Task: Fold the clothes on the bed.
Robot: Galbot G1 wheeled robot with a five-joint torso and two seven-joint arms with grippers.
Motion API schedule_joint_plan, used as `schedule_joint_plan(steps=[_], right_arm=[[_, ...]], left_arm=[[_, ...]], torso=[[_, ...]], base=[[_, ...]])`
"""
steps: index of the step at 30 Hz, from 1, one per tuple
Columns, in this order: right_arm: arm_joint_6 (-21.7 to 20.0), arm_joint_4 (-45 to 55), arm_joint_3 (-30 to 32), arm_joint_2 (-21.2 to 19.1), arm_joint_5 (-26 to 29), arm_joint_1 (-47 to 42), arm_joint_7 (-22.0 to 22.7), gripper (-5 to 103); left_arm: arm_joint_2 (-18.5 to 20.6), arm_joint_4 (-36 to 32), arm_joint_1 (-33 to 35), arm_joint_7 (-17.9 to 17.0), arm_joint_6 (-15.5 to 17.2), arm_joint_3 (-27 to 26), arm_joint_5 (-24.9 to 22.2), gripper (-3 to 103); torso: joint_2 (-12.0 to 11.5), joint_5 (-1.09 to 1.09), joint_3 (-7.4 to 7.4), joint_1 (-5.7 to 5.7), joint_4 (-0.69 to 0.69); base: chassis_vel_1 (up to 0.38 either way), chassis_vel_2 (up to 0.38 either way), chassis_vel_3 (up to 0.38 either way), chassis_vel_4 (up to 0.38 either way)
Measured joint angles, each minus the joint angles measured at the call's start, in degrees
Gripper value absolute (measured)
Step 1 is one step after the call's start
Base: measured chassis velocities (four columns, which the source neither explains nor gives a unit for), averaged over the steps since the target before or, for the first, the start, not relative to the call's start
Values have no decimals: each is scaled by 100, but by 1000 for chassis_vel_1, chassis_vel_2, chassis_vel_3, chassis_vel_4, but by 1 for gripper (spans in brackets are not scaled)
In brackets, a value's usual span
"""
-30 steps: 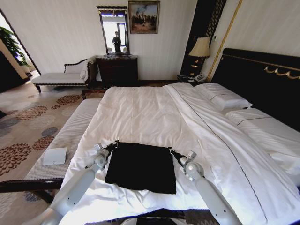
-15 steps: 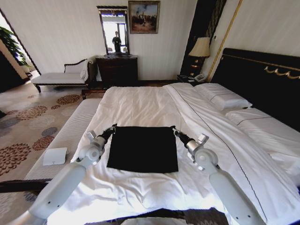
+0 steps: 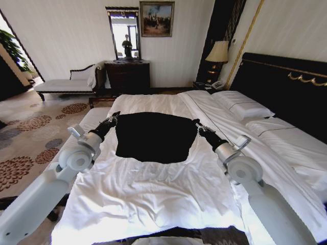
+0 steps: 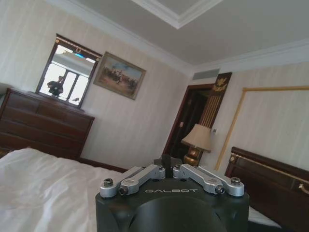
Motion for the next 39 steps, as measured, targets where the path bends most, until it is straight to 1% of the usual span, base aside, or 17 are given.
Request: schedule_joint_plan(steps=[5, 6, 8, 11, 13, 15, 16, 19, 21, 23, 24, 26, 28, 32, 35, 38, 39], right_arm=[[-37, 209, 190, -43, 148, -168, 45, 1], [-37, 209, 190, -43, 148, -168, 45, 1], [-66, 267, 259, -44, 192, -272, 69, 1], [-112, 408, 340, -21, 267, -534, 137, 1], [-119, 441, 348, -9, 272, -597, 145, 1], [-150, 563, 344, 86, 230, -925, 164, 1], [-150, 563, 344, 86, 230, -925, 164, 1], [-199, 714, 327, 222, 154, -1284, 206, 1], [-209, 763, 331, 243, 135, -1363, 214, 1], [-252, 1018, 410, 280, 63, -1665, 230, 1], [-252, 1018, 410, 280, 63, -1665, 230, 1], [-318, 1196, 502, 294, 44, -1835, 246, 1], [-446, 1460, 718, 335, 65, -2052, 327, 1], [-594, 1562, 879, 346, 223, -2196, 466, 1], [-752, 1574, 843, 345, 347, -2222, 649, 1], [-811, 1367, 560, 367, 396, -2015, 794, 1], [-842, 931, 256, 426, 417, -1742, 885, 1]], left_arm=[[2, -277, 614, 7, 19, -545, 13, 2], [2, -277, 614, 7, 19, -545, 13, 2], [-54, -361, 882, 8, 22, -772, 41, 2], [-220, -603, 1579, 17, 29, -1277, 184, 2], [-256, -660, 1735, 26, 30, -1374, 212, 2], [-449, -888, 2420, 88, 33, -1788, 379, 2], [-449, -888, 2420, 88, 33, -1788, 379, 2], [-709, -1141, 3119, 172, 33, -2181, 656, 2], [-782, -1216, 3291, 187, 32, -2265, 716, 2], [-1010, -1456, 3892, 237, 28, -2489, 951, 2], [-1010, -1456, 3892, 237, 28, -2489, 951, 2], [-1128, -1599, 4283, 265, -10, -2561, 1136, 2], [-1213, -1794, 4945, 318, -78, -2667, 1371, 2], [-1232, -1826, 5260, 294, -73, -2795, 1350, 2], [-1208, -1827, 5241, 120, 24, -2799, 1221, 2], [-1119, -1668, 4836, -61, 112, -2479, 1194, 2], [-1009, -1267, 4215, -238, 189, -1954, 1151, 2]], torso=[[1, -1, 0, -1, 0], [1, -1, 0, -1, 0], [0, -1, 0, 0, 0], [0, 0, 0, 0, -1], [0, -1, 0, 0, 0], [1, -1, 0, -1, 1], [1, -1, 0, -1, 1], [1, -1, 0, -1, 1], [0, 0, 0, -1, 0], [0, 0, 0, -1, 1], [0, 0, 0, -1, 1], [1, 0, 0, -1, 0], [1, -1, -1, -2, 1], [1, -1, -1, -2, 1], [1, 0, 0, -1, 1], [2, 0, 0, -2, 1], [1, -1, 0, -2, 1]], base=[[0, 0, 0, 0], [0, 0, 0, 0], [0, 0, 0, 0], [0, 0, 0, 0], [0, 0, 0, 0], [0, 0, 0, 0], [0, 0, 0, 0], [0, 0, 0, 0], [0, 0, 0, 0], [0, 0, 0, 0], [0, 0, 0, 0], [0, 0, 0, 0], [0, 0, 0, 0], [0, 0, 0, 0], [0, 0, 0, 0], [0, 0, 0, 0], [0, 0, 0, 0]])
